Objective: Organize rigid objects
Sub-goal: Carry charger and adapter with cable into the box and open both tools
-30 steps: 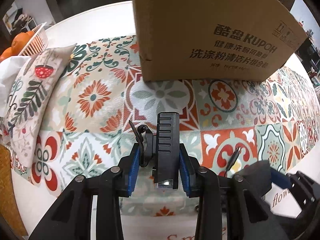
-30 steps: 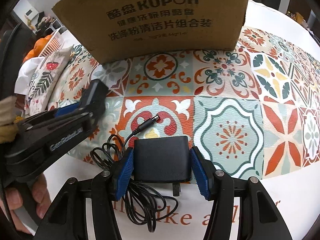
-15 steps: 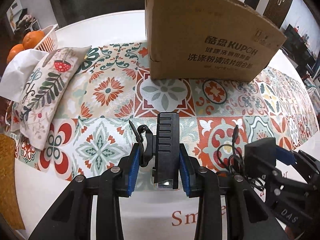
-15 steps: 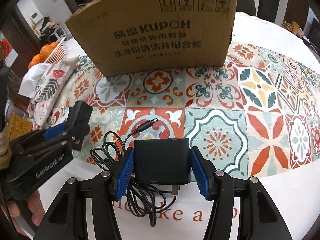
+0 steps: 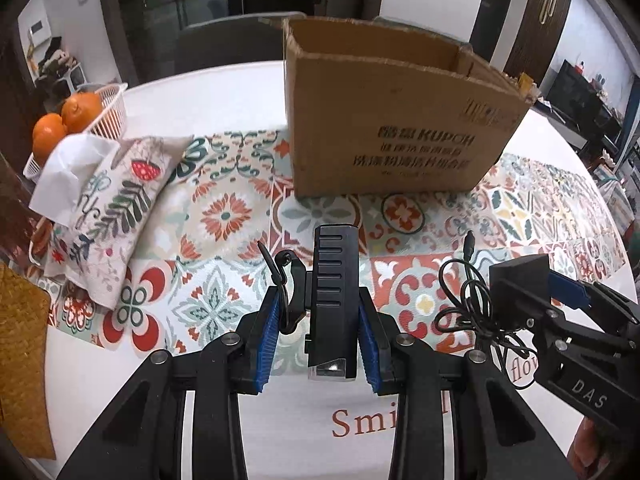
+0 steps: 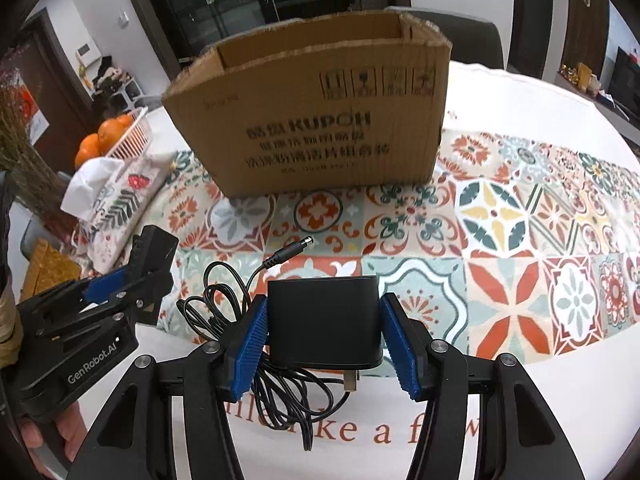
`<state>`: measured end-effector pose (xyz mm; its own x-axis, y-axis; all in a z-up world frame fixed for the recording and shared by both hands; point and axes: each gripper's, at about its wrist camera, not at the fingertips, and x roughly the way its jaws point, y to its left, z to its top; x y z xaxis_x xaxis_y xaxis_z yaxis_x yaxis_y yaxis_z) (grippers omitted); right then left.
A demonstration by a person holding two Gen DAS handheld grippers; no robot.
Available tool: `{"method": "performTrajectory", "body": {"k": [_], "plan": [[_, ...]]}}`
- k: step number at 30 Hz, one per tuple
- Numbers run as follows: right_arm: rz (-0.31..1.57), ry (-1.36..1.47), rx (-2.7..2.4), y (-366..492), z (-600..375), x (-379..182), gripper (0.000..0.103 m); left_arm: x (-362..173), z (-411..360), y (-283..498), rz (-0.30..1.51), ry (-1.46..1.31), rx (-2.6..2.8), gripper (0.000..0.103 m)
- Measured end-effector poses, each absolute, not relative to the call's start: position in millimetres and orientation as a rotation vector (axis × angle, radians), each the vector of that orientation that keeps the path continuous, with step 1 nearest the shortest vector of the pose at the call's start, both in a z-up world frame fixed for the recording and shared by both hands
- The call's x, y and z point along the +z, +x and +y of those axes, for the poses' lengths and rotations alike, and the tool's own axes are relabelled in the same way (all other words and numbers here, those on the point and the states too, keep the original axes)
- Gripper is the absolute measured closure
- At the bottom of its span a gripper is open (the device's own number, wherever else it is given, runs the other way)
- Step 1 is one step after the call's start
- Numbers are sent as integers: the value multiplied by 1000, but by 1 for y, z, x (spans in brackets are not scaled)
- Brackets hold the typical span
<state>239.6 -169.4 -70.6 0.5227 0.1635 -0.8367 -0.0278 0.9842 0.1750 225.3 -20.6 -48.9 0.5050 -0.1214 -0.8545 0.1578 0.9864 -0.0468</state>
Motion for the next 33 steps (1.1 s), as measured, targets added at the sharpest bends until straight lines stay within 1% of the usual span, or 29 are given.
{"method": "performTrajectory", "body": {"k": [20, 33], "plan": [[826, 129, 127, 248, -170, -1, 46, 17, -21, 236, 864, 7, -173, 67], [723, 120, 126, 255, -172, 37, 46, 53, -31, 248, 795, 15, -205, 67]]}}
